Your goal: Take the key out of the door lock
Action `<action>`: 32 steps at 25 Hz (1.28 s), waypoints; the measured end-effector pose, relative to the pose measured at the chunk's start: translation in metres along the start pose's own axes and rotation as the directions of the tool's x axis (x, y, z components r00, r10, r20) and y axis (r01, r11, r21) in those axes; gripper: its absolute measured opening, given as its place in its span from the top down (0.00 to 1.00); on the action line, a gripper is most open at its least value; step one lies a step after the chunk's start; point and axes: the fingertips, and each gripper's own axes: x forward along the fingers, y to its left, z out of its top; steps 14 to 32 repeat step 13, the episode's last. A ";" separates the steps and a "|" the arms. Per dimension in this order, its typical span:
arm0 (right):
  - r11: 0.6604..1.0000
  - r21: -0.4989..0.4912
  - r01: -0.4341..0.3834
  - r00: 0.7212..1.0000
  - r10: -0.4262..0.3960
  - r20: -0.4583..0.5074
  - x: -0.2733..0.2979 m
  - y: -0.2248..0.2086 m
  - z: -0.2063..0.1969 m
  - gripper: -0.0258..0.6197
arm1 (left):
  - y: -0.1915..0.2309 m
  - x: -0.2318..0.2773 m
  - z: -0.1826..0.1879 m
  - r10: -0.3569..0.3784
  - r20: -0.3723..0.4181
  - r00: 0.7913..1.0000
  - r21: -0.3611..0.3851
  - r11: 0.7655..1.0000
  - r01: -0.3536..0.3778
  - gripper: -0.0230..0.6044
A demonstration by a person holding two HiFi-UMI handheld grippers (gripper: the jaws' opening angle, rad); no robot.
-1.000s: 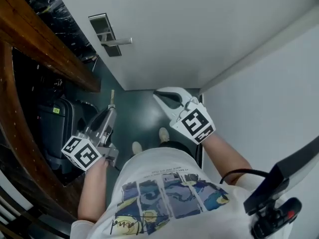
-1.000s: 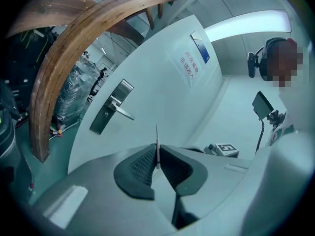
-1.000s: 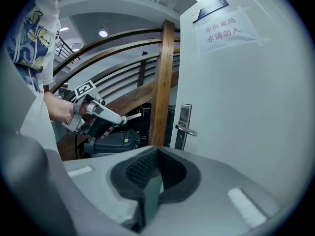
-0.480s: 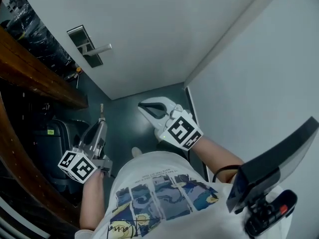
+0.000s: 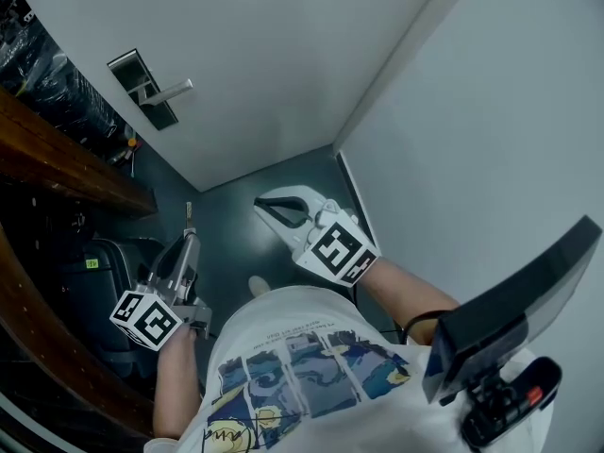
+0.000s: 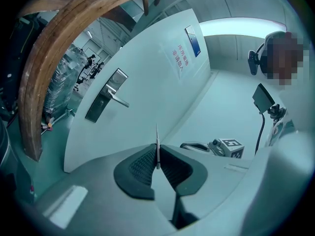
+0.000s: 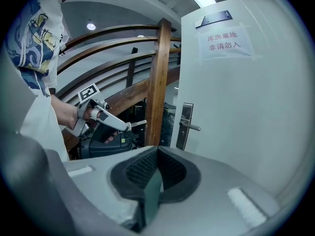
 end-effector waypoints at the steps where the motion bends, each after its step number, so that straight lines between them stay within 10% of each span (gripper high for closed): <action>1: 1.000 -0.001 0.004 1.000 -0.004 -0.003 0.000 0.002 0.000 0.96 | 0.001 -0.001 -0.001 -0.005 -0.002 1.000 -0.002 1.000 0.005 0.92; 32: 1.000 -0.024 0.011 0.999 -0.012 -0.030 0.021 0.017 0.010 0.96 | 0.022 -0.012 0.004 -0.041 0.005 0.999 -0.024 0.999 0.041 0.92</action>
